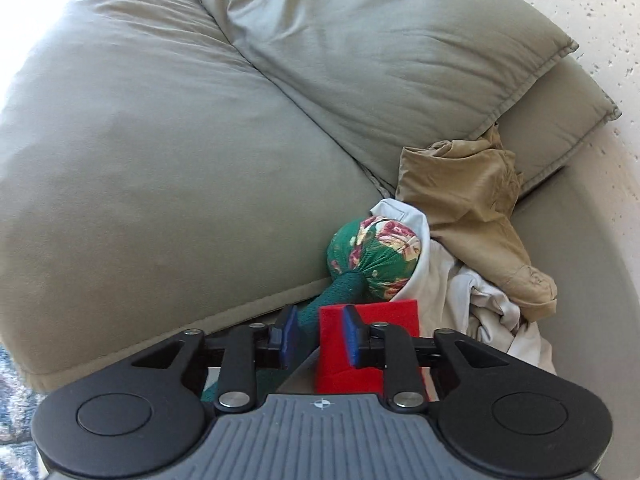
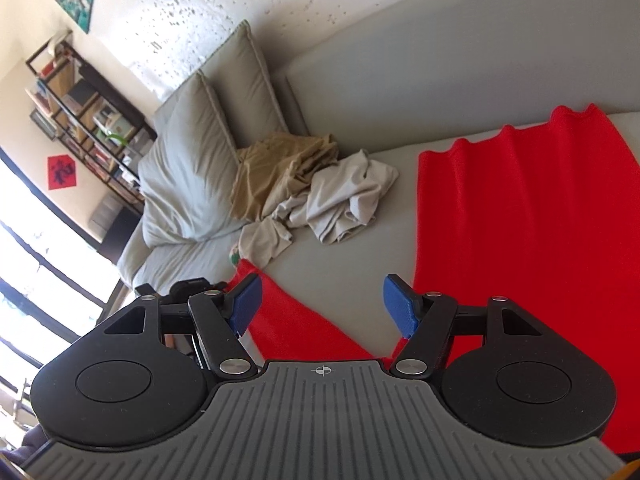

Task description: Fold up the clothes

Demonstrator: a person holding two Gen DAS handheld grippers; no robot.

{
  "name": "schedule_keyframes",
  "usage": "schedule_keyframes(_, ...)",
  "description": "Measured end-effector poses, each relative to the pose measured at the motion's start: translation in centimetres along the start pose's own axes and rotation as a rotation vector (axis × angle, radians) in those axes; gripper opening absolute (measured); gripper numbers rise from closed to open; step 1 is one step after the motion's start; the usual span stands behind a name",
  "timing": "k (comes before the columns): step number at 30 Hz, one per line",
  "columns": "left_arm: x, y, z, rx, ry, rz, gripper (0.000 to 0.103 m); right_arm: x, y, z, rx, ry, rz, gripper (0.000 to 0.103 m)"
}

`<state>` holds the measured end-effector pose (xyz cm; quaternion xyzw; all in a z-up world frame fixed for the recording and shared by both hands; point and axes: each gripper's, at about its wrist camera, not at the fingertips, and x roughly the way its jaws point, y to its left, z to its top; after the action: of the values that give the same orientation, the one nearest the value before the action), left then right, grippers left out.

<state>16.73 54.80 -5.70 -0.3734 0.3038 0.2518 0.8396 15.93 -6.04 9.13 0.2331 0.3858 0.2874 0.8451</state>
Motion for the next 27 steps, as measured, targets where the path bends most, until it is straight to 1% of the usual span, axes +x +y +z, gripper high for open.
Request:
schedule_keyframes(2,-1.6,-0.6,-0.3,0.059,0.027,0.037,0.03,-0.2,-0.2,-0.1,0.01,0.007,0.007,0.07)
schedule_keyframes(3,-2.7,-1.2,-0.7,0.1,0.038,0.036,0.03,-0.3,-0.2,-0.1,0.015,0.01,0.01,0.07)
schedule_keyframes(5,-5.6,-2.8,-1.9,0.189,0.05,0.004,0.03,-0.7,-0.4,-0.3,0.024,0.014,0.016,0.07)
schedule_keyframes(7,-9.0,-4.7,-4.1,0.254,0.074,-0.071,0.035,-3.0,-0.5,-0.6,0.02,-0.011,0.011,0.07)
schedule_keyframes(8,-10.6,-5.6,-5.7,0.289,0.097,-0.102,0.036,-4.3,-0.8,-0.7,0.017,-0.026,0.006,0.071)
schedule_keyframes(9,-12.3,-6.5,-7.3,0.324,0.12,-0.133,0.039,-5.7,-1.0,-0.9,0.015,-0.042,0.001,0.075)
schedule_keyframes(10,-13.9,-7.4,-9.0,0.359,0.143,-0.165,0.043,-7.1,-1.3,-1.1,0.014,-0.059,-0.004,0.077)
schedule_keyframes(12,-17.3,-9.2,-12.2,0.428,0.189,-0.228,0.045,-10.3,-2.3,-1.8,0.034,-0.109,-0.016,0.079)
schedule_keyframes(13,-18.9,-10.1,-13.8,0.463,0.212,-0.259,0.048,-12.0,-3.2,-2.2,0.062,-0.134,-0.024,0.079)
schedule_keyframes(15,-21.8,-11.8,-17.5,0.535,0.261,-0.324,0.049,-15.4,-5.0,-3.1,0.121,-0.182,-0.04,0.081)
schedule_keyframes(17,-22.7,-13.1,-22.8,0.583,0.329,-0.358,0.053,-18.0,-7.6,-4.2,0.213,-0.214,-0.054,0.082)
schedule_keyframes(18,-23.1,-13.7,-25.4,0.603,0.364,-0.37,0.058,-18.9,-8.9,-4.8,0.262,-0.211,-0.068,0.082)
schedule_keyframes(19,-23.3,-14.2,-27.9,0.608,0.395,-0.36,0.06,-19.6,-10.4,-5.6,0.315,-0.193,-0.095,0.082)
schedule_keyframes(20,-23.1,-14.5,-30.2,0.598,0.42,-0.328,0.06,-20.2,-11.9,-6.5,0.362,-0.169,-0.128,0.082)
schedule_keyframes(22,-22.6,-15.0,-34.3,0.567,0.46,-0.262,0.056,-20.3,-14.5,-8.6,0.417,-0.089,-0.219,0.075)
schedule_keyframes(23,-22.3,-15.0,-35.7,0.531,0.461,-0.228,0.055,-20.0,-15.6,-9.7,0.426,-0.049,-0.254,0.065)
schedule_keyframes(24,-22.4,-15.3,-37.1,0.521,0.427,-0.186,0.053,-19.6,-16.6,-10.9,0.428,-0.016,-0.271,0.055)
schedule_keyframes(25,-22.7,-15.9,-38.3,0.568,0.375,-0.153,0.052,-19.1,-17.6,-12.3,0.427,0.011,-0.279,0.051)
schedule_keyframes(26,-23.1,-16.7,-39.3,0.639,0.342,-0.138,0.051,-18.5,-18.3,-13.4,0.423,0.032,-0.287,0.049)
schedule_keyframes(27,-23.5,-17.4,-40.3,0.709,0.308,-0.123,0.052,-18.0,-18.8,-14.5,0.409,0.052,-0.297,0.049)
